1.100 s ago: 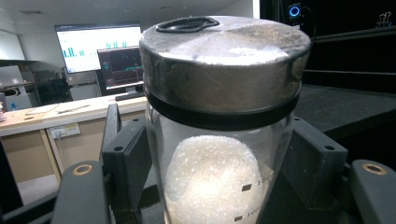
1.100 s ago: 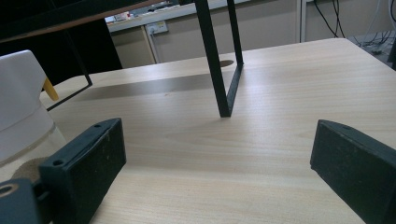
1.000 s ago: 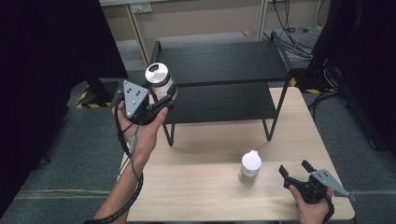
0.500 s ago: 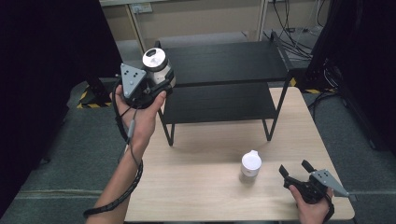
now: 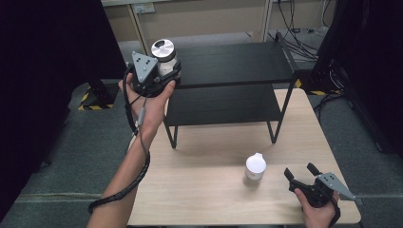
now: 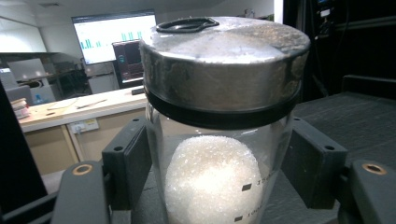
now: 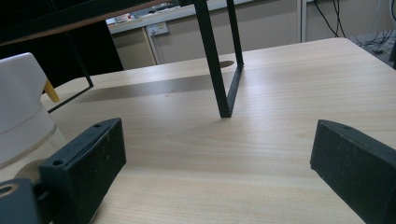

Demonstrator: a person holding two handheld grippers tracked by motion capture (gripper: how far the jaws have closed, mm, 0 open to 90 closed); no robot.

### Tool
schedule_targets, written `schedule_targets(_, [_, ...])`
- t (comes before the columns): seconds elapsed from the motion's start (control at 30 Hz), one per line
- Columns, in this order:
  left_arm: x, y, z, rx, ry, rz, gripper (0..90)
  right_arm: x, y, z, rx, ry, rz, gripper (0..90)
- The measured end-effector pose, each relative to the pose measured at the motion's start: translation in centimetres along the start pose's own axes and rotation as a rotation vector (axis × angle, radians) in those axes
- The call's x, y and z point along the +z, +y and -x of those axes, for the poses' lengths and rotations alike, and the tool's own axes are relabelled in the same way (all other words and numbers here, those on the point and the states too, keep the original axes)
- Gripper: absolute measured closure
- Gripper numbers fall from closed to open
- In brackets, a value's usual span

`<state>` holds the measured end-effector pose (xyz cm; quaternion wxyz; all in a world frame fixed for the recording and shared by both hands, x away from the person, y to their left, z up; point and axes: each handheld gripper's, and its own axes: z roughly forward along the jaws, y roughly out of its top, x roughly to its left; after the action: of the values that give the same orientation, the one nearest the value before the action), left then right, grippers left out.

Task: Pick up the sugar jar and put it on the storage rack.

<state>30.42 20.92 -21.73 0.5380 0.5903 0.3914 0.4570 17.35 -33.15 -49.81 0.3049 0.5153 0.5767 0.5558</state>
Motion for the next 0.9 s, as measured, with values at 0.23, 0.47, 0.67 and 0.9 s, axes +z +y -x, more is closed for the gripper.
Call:
schedule_targets(0.23, [1.0,0.0,-0.1,0.005,0.013,-0.024,30.1,0.0,0.0,0.0,-0.002,0.001,-0.001,3.6])
schedule_targets(0.47, [1.6,-0.2,-0.4,-0.011,0.014,-0.051,30.1,0.0,0.0,0.0,-0.002,0.002,-0.002,3.6])
schedule_targets(0.67, [2.0,-0.2,-0.6,-0.028,0.014,-0.063,30.0,0.0,0.0,0.0,-0.004,0.003,-0.002,3.6])
schedule_targets(0.9, [2.5,-0.1,-0.8,-0.053,0.013,-0.073,30.0,0.0,0.1,0.0,-0.006,0.005,-0.005,3.6])
